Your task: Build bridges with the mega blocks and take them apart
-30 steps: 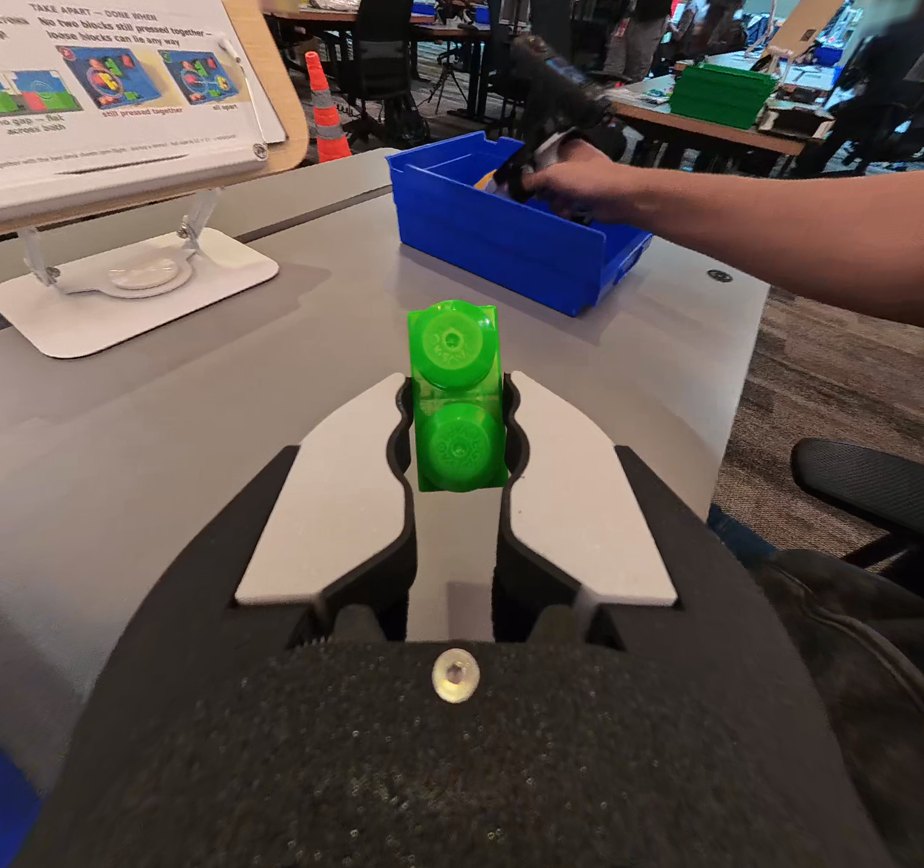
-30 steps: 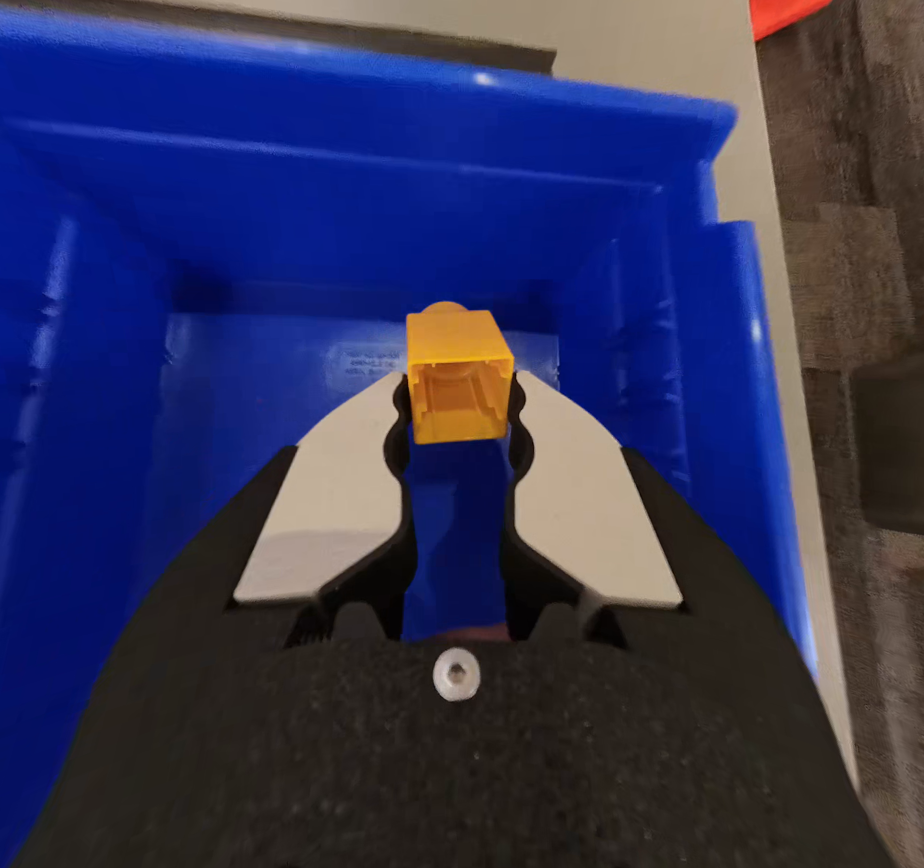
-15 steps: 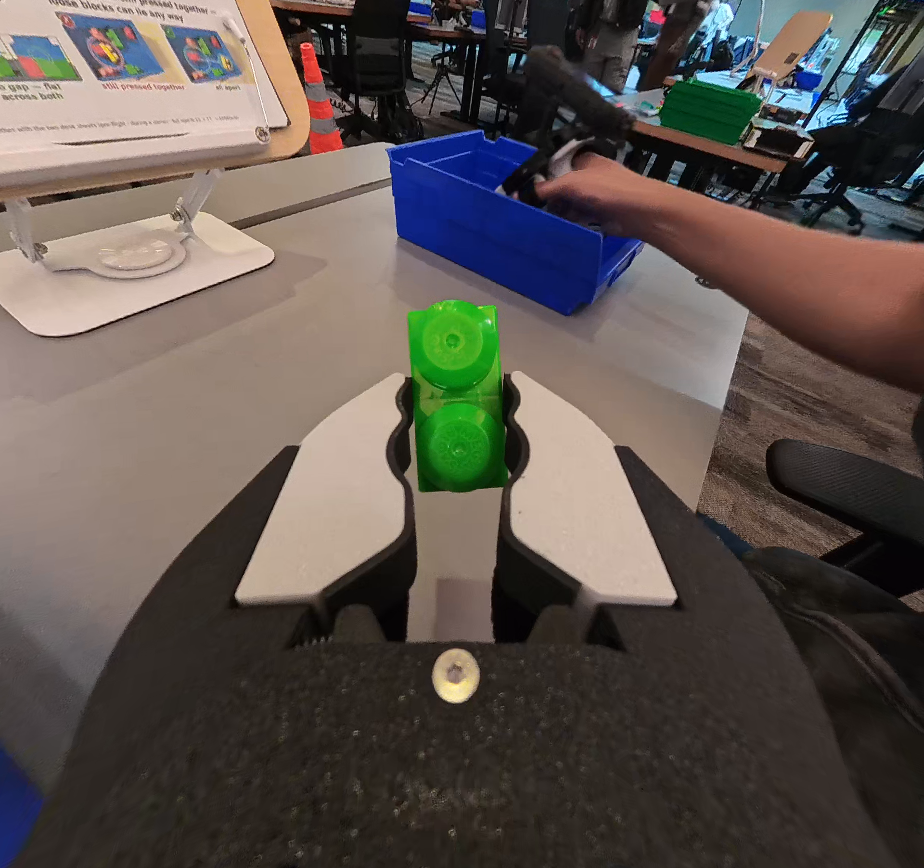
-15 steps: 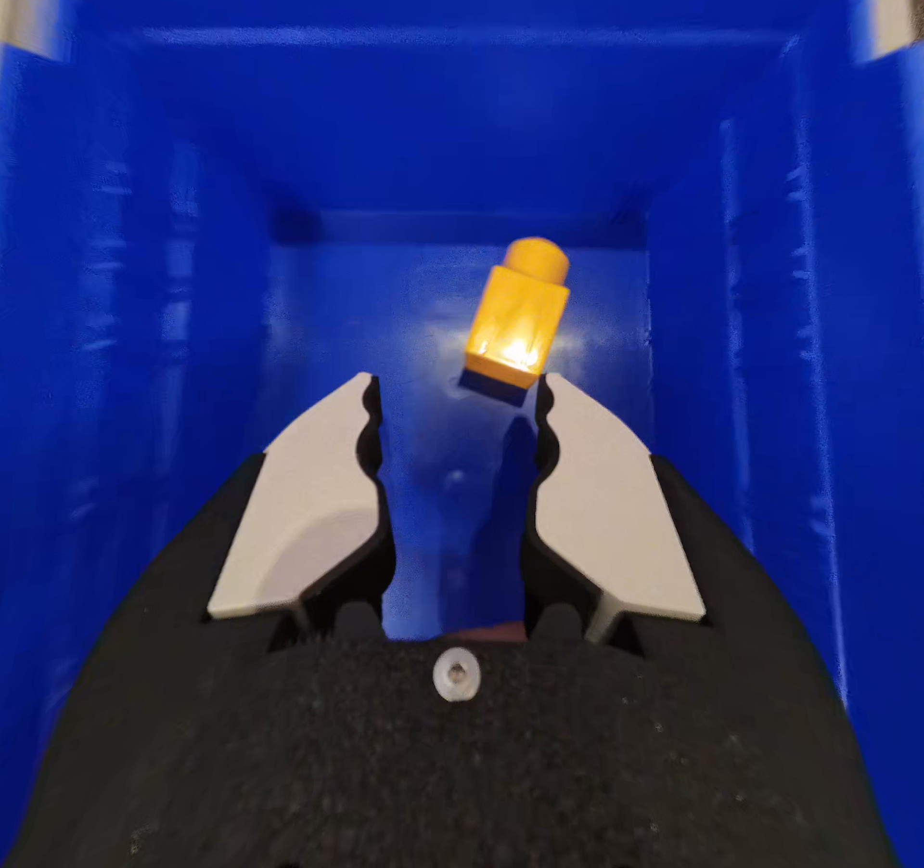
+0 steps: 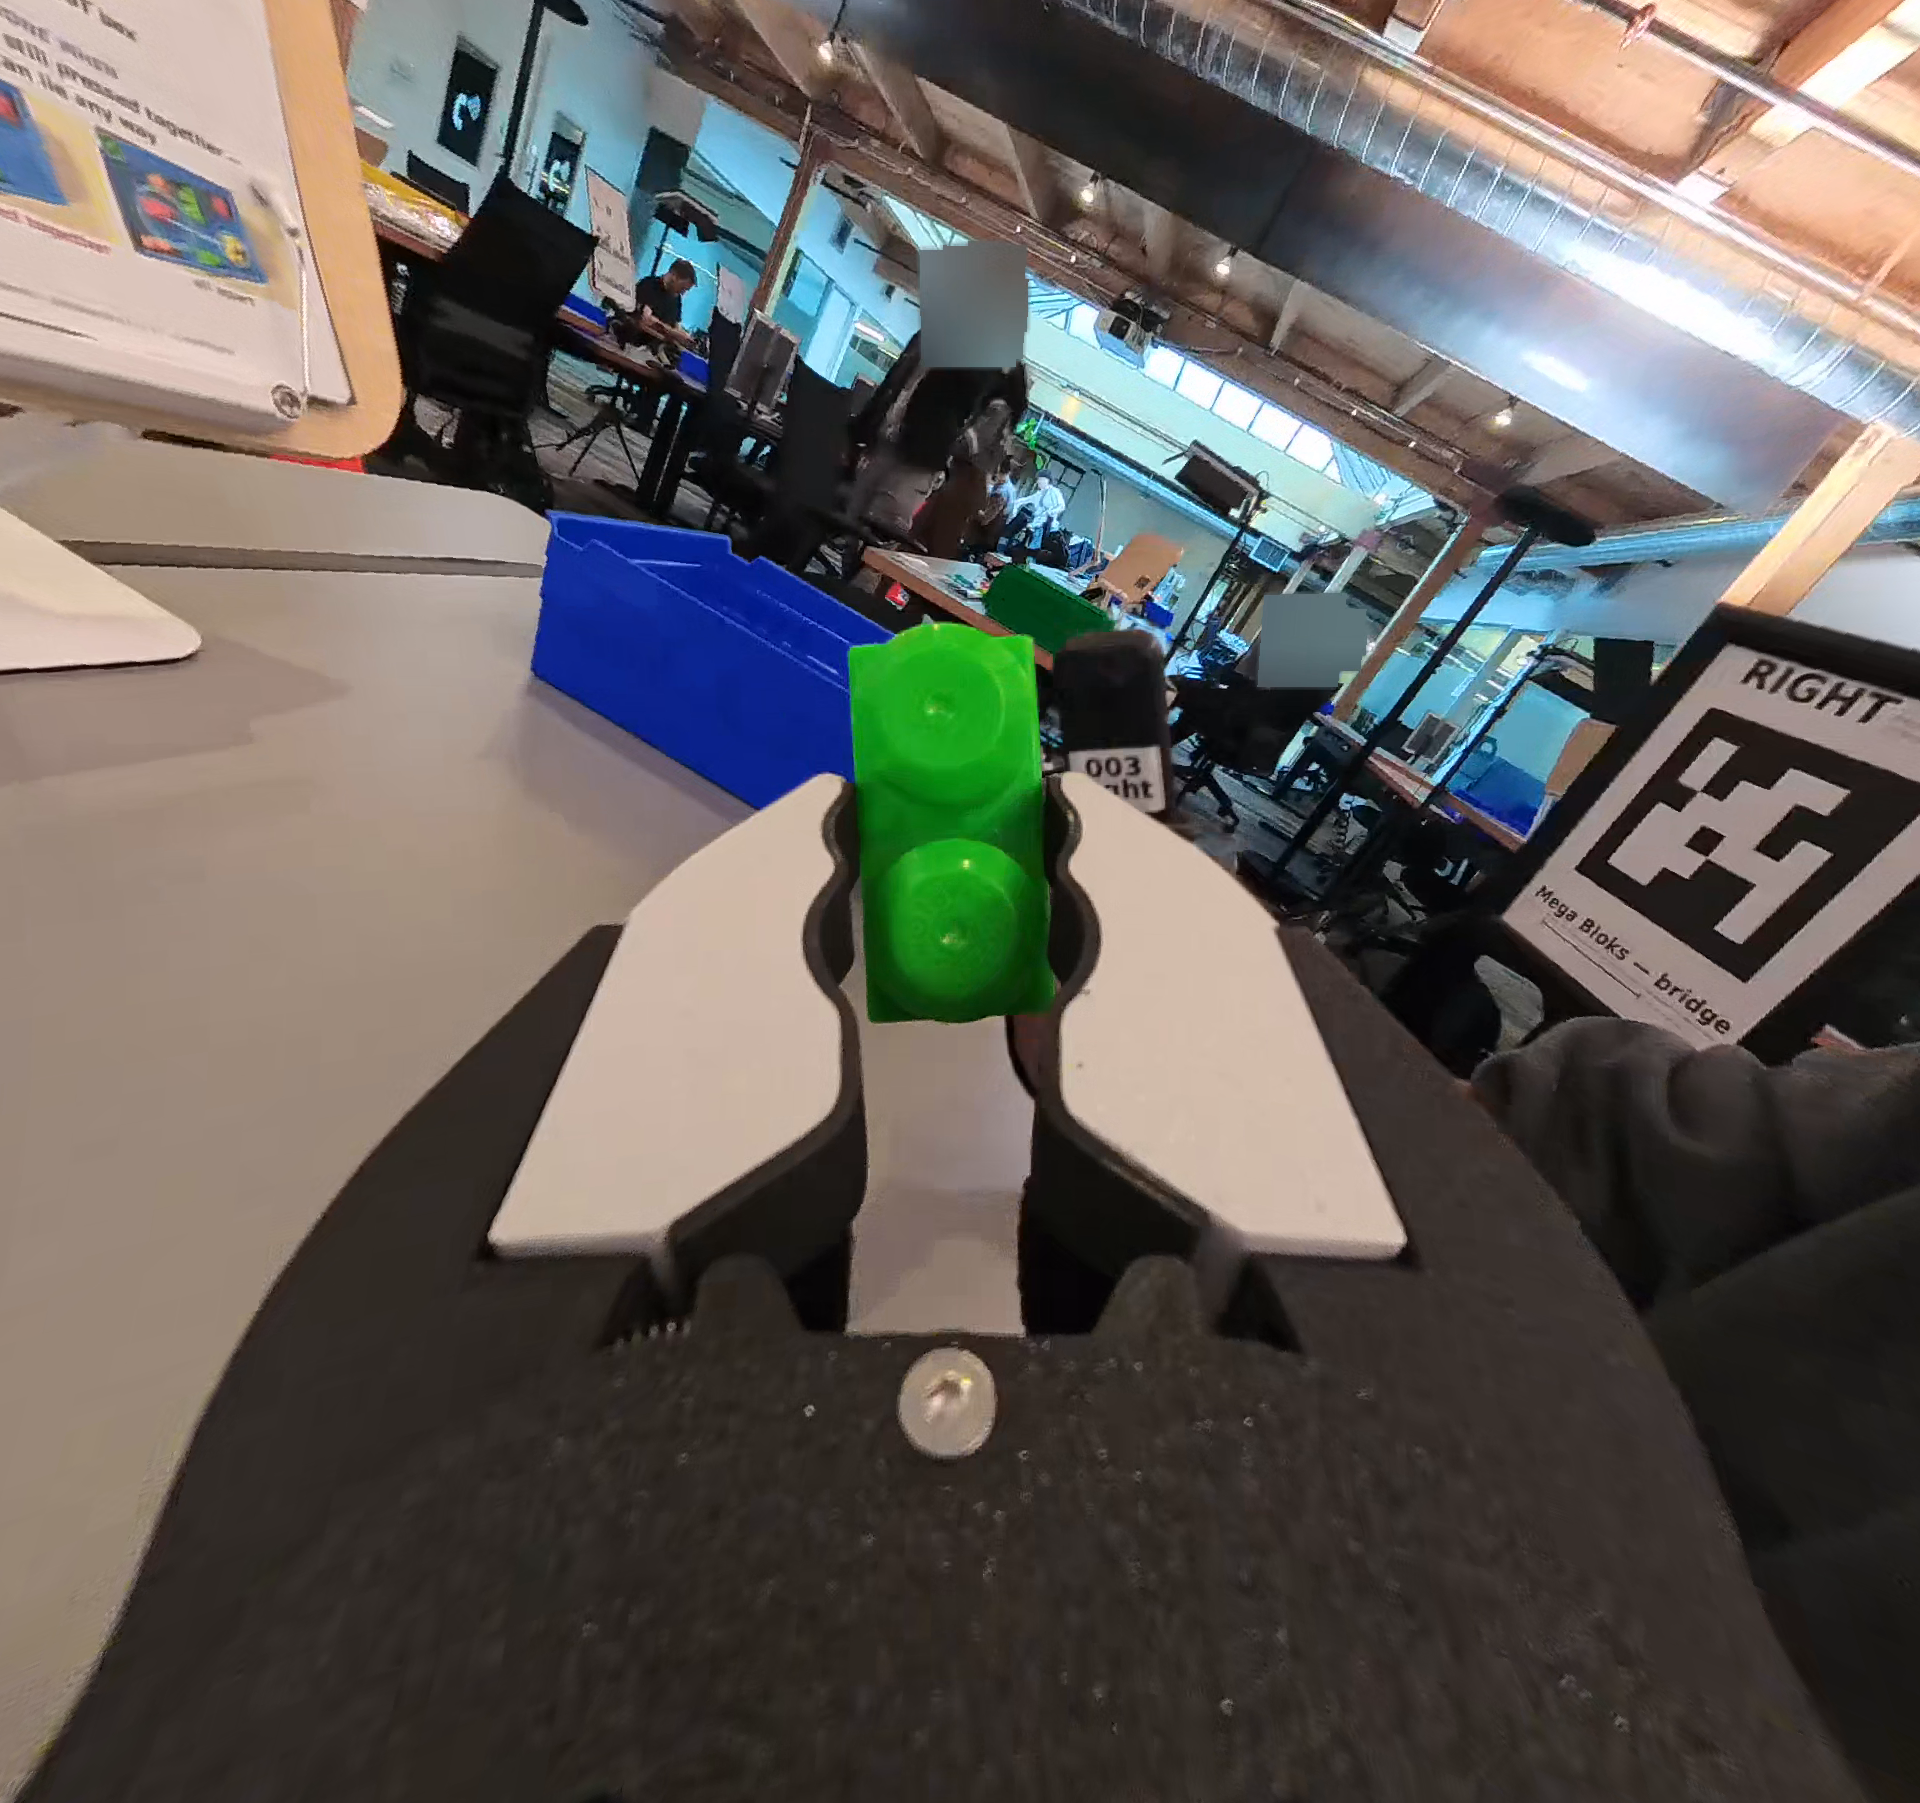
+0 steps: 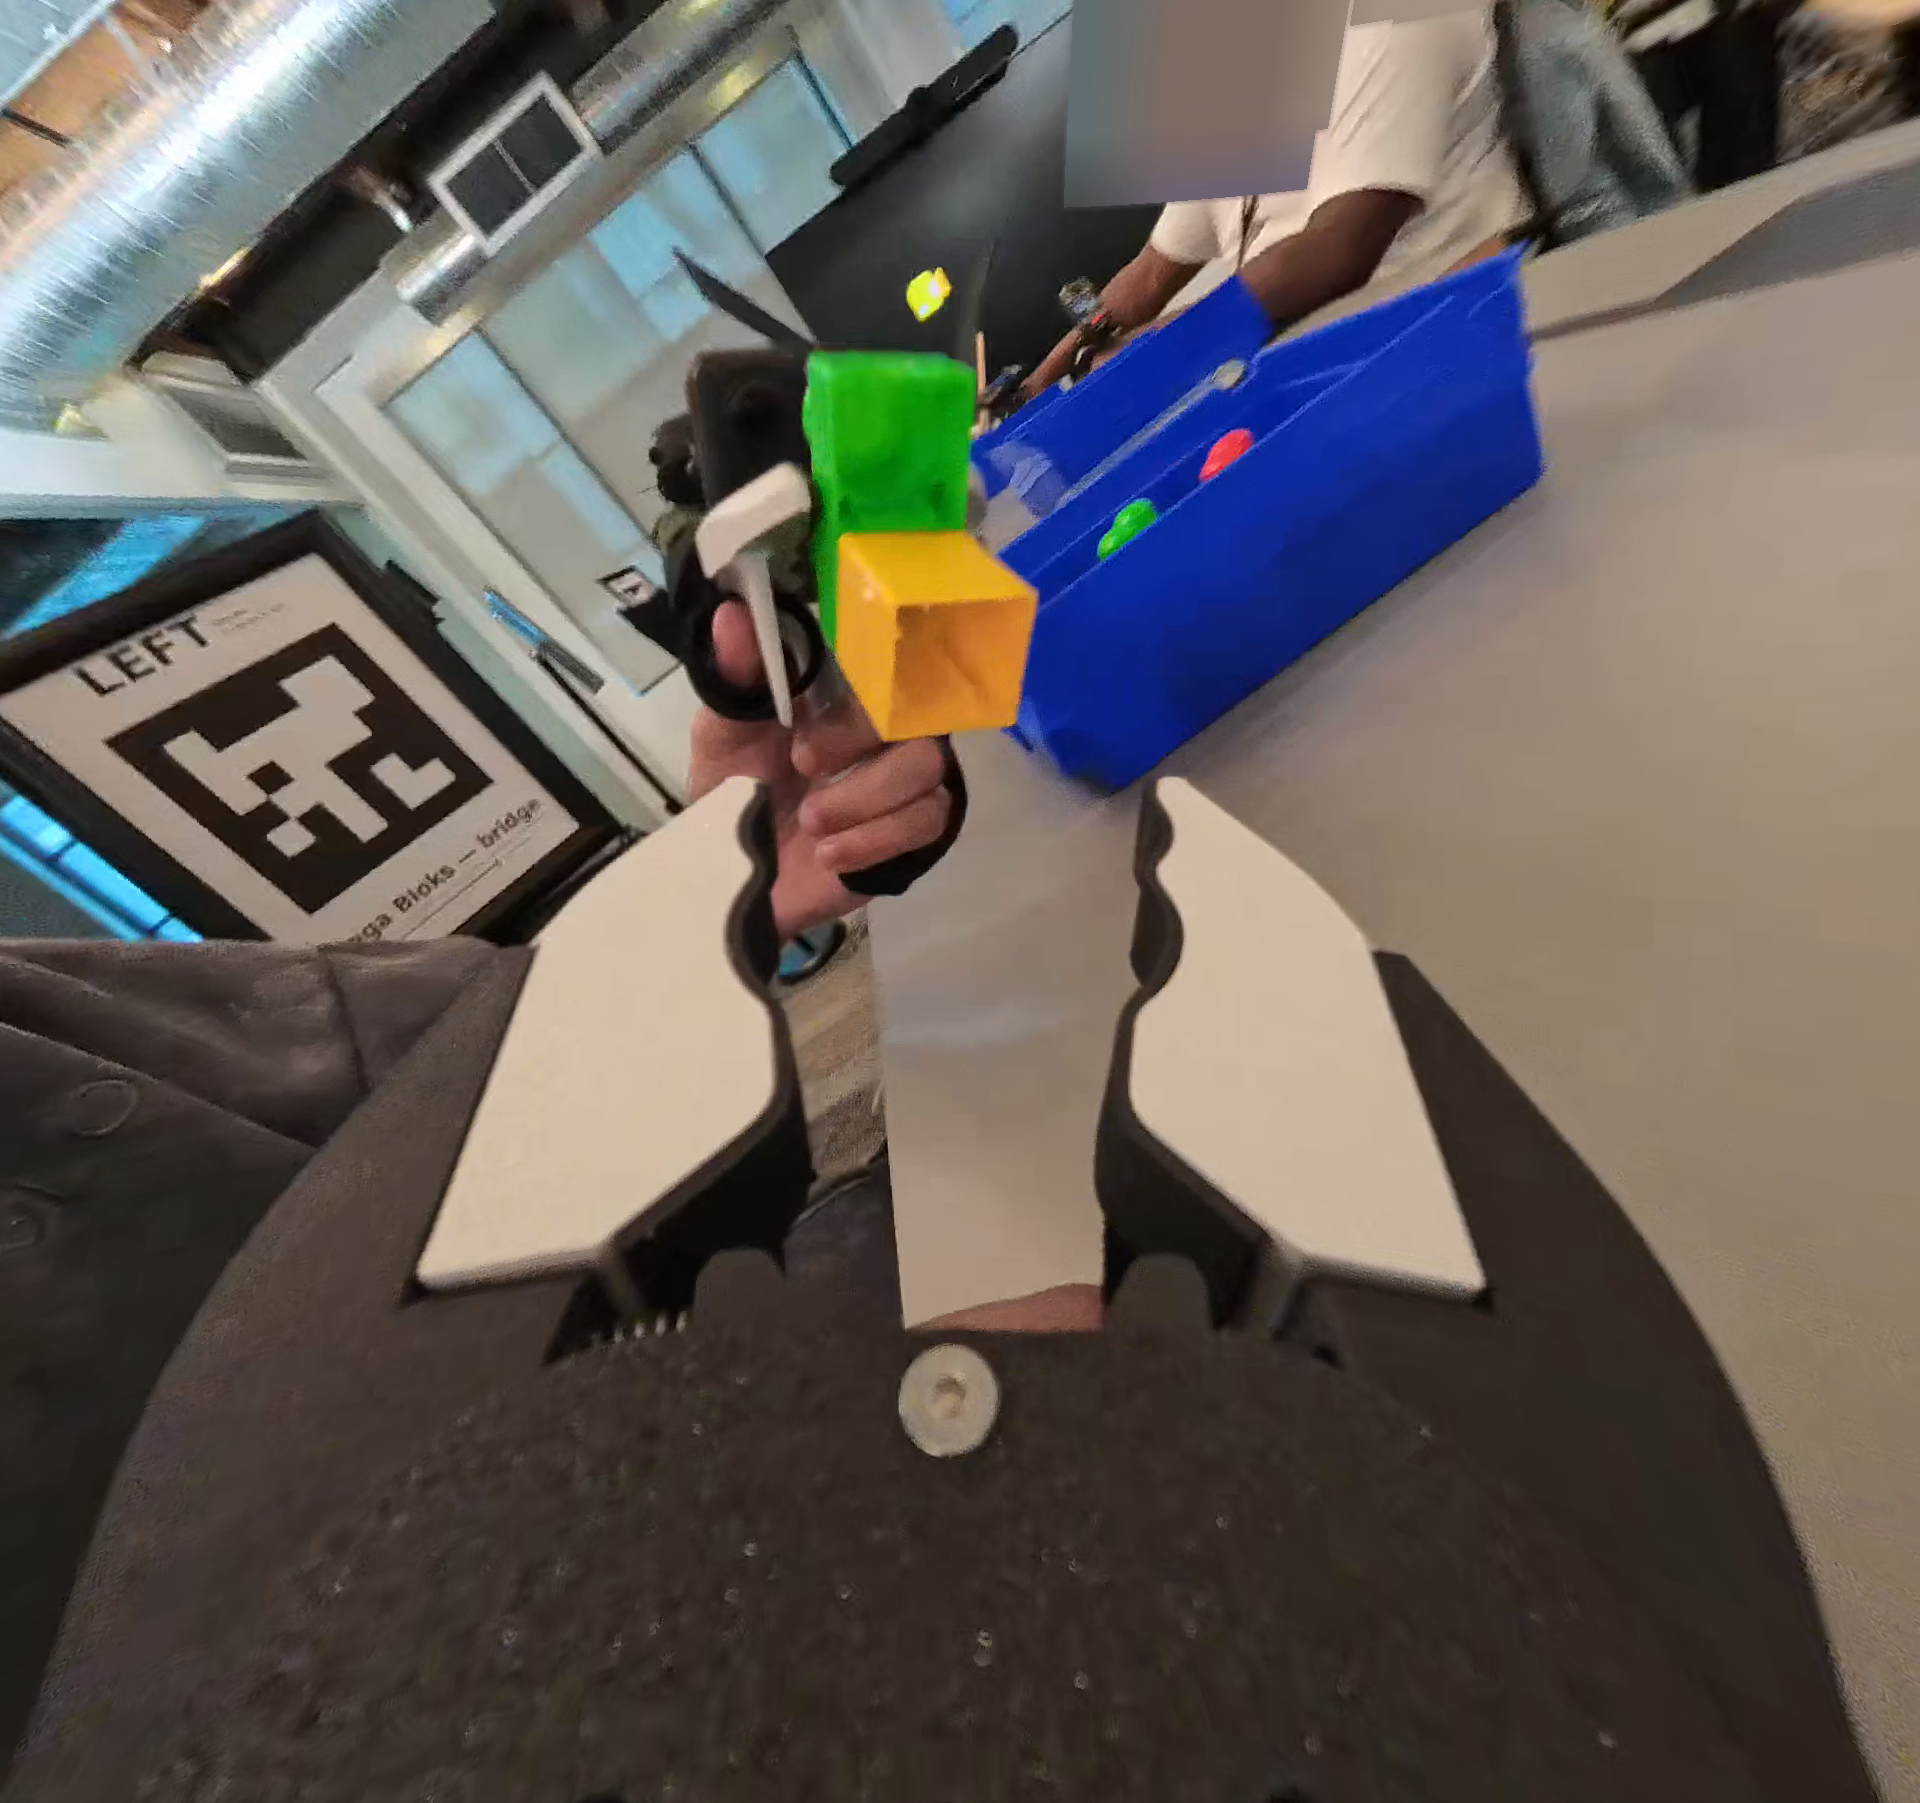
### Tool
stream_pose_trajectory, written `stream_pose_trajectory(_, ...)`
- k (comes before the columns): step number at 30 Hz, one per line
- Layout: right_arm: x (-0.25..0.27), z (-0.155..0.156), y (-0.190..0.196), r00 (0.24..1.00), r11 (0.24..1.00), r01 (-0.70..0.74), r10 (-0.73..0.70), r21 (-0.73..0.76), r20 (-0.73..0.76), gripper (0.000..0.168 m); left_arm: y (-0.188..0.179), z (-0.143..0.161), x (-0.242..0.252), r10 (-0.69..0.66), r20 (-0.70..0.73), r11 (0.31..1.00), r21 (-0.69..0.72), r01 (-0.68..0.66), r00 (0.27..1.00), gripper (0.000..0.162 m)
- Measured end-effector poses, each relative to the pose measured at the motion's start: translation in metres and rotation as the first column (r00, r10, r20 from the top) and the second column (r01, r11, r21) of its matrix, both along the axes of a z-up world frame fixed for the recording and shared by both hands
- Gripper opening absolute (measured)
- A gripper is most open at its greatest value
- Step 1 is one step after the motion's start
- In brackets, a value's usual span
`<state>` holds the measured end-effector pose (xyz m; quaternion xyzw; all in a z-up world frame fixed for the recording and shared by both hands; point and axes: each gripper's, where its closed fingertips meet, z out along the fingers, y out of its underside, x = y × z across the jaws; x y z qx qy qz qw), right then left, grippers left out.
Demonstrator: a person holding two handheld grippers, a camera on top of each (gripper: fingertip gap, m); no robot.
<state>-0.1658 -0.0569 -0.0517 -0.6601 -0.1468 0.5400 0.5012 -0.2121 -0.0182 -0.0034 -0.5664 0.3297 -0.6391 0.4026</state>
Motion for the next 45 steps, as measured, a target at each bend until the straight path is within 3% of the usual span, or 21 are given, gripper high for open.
stream_pose_trajectory(2,-0.012,-0.006,0.004,0.999,1.0,0.021,-0.022,0.011,0.026,0.069,-0.003,-0.002,0.003,-0.027,0.027,0.999,-0.026,0.028,0.999,0.033)
stream_pose_trajectory(6,-0.025,0.007,0.003,0.991,0.999,-0.048,0.048,0.0,-0.124,0.07,-0.013,-0.005,0.012,-0.097,0.069,0.993,-0.061,0.101,0.993,0.033)
stream_pose_trajectory(7,-0.027,0.008,0.002,0.987,0.998,-0.062,0.061,0.0,-0.148,0.066,-0.016,-0.008,0.015,-0.109,0.06,0.992,-0.054,0.112,0.992,0.033)
stream_pose_trajectory(9,-0.028,0.005,0.003,0.988,0.999,-0.052,0.051,0.0,-0.145,0.037,-0.021,-0.013,0.021,-0.123,0.042,0.991,-0.048,0.125,0.991,0.033)
stream_pose_trajectory(18,-0.021,0.009,-0.01,0.991,0.992,-0.094,0.102,0.085,-0.092,0.035,-0.036,-0.012,0.017,-0.196,-0.083,0.979,0.044,0.2,0.977,0.033)
stream_pose_trajectory(21,0.01,0.01,-0.009,0.993,0.995,-0.041,0.051,0.091,-0.11,0.035,-0.019,0.008,-0.006,-0.163,0.001,0.986,0.023,0.163,0.987,0.033)
stream_pose_trajectory(24,0.041,0.03,-0.012,0.997,0.986,0.054,-0.045,0.157,-0.064,0.035,-0.004,0.004,-0.022,-0.107,-0.073,0.991,0.07,0.112,0.992,0.033)
stream_pose_trajectory(27,0.094,0.064,-0.009,0.97,0.95,0.225,-0.239,0.215,0.038,0.036,-0.005,-0.01,-0.018,-0.084,-0.19,0.987,0.117,0.107,0.978,0.033)
stream_pose_trajectory(29,0.152,0.081,-0.002,0.885,0.885,0.403,-0.442,0.236,0.146,0.036,-0.009,-0.015,-0.011,-0.061,-0.239,0.982,0.158,0.101,0.969,0.033)
stream_pose_trajectory(31,0.235,0.08,0.01,0.649,0.734,0.626,-0.677,0.263,0.346,0.036,-0.017,-0.019,-0.005,-0.066,-0.283,0.974,0.191,0.124,0.957,0.033)
stream_pose_trajectory(32,0.277,0.069,0.014,0.515,0.666,0.701,-0.72,0.254,0.466,0.036,-0.019,-0.021,-0.002,-0.058,-0.307,0.969,0.212,0.127,0.95,0.033)
stream_pose_trajectory(34,0.344,0.035,0.025,0.326,0.584,0.79,-0.66,0.189,0.677,0.036,-0.023,-0.021,0.003,-0.037,-0.334,0.96,0.249,0.127,0.942,0.033)
stream_pose_trajectory(38,0.416,-0.038,0.051,0.124,0.541,0.836,-0.353,0.094,0.927,0.036,-0.032,-0.011,0.01,-0.066,-0.32,0.954,0.257,0.154,0.945,0.033)
stream_pose_trajectory(41,0.434,-0.072,0.068,0.092,0.531,0.846,-0.221,0.041,0.971,0.036,-0.032,-0.01,0.01,-0.065,-0.325,0.954,0.257,0.155,0.943,0.033)
stream_pose_trajectory(45,0.453,-0.09,0.086,-0.029,0.529,0.841,-0.168,0.115,0.985,0.036,-0.03,-0.011,0.009,-0.065,-0.324,0.957,0.249,0.151,0.944,0.033)
